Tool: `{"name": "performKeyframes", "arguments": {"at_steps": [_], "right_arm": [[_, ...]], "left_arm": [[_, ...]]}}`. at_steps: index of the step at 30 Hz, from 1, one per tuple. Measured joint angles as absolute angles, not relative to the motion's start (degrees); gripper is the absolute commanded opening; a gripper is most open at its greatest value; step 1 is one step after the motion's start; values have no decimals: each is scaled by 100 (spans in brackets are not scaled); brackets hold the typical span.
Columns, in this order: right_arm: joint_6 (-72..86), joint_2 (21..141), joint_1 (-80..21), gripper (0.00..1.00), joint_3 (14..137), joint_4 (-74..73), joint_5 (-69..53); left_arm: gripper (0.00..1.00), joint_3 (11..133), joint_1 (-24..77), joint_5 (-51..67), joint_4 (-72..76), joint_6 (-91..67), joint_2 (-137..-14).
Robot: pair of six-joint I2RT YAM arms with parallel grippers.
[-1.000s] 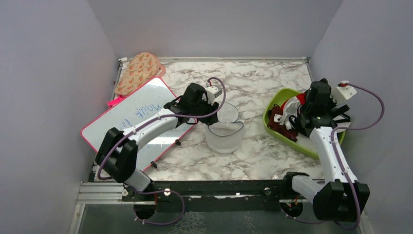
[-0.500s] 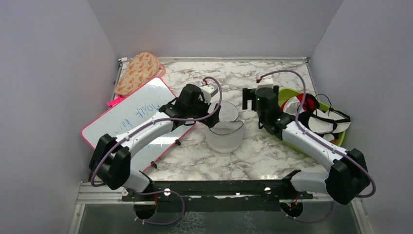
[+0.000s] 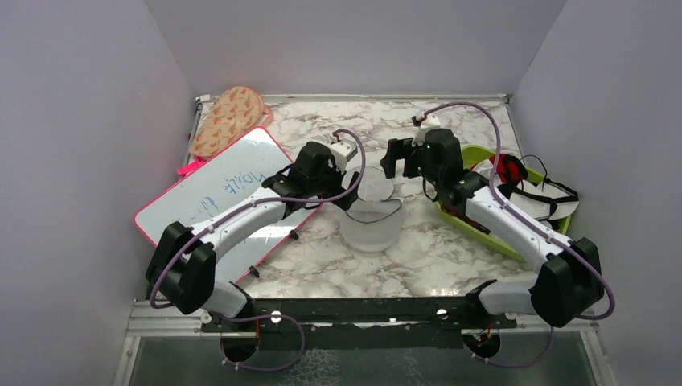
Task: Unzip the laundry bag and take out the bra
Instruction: Close the laundry bag at the center of the board.
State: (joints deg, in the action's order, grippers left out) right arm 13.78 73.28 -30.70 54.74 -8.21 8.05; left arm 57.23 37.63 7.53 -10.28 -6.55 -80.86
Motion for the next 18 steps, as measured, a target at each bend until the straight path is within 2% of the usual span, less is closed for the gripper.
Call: {"name": "performKeyframes", "arguments": {"at_steps": [2,6,14,18], "right_arm": [[1472,7623,-2786,100,5673,-867,270],[1424,8488,-2456,97,6276,-1184,-449],[847,10361,-2432,97,7771,-2117,-451],[631,10965,-2432,97,8342,-2510,-309]], "left_arm": [[79,5756,3769,790,-1037,-659,-8276],[79,5776,3802,814,-1129,-670,-8595],[92,5776,3802,628,-1197,-670,-8433],[94,5774,3802,342,-1188,-666,-8121]]}}
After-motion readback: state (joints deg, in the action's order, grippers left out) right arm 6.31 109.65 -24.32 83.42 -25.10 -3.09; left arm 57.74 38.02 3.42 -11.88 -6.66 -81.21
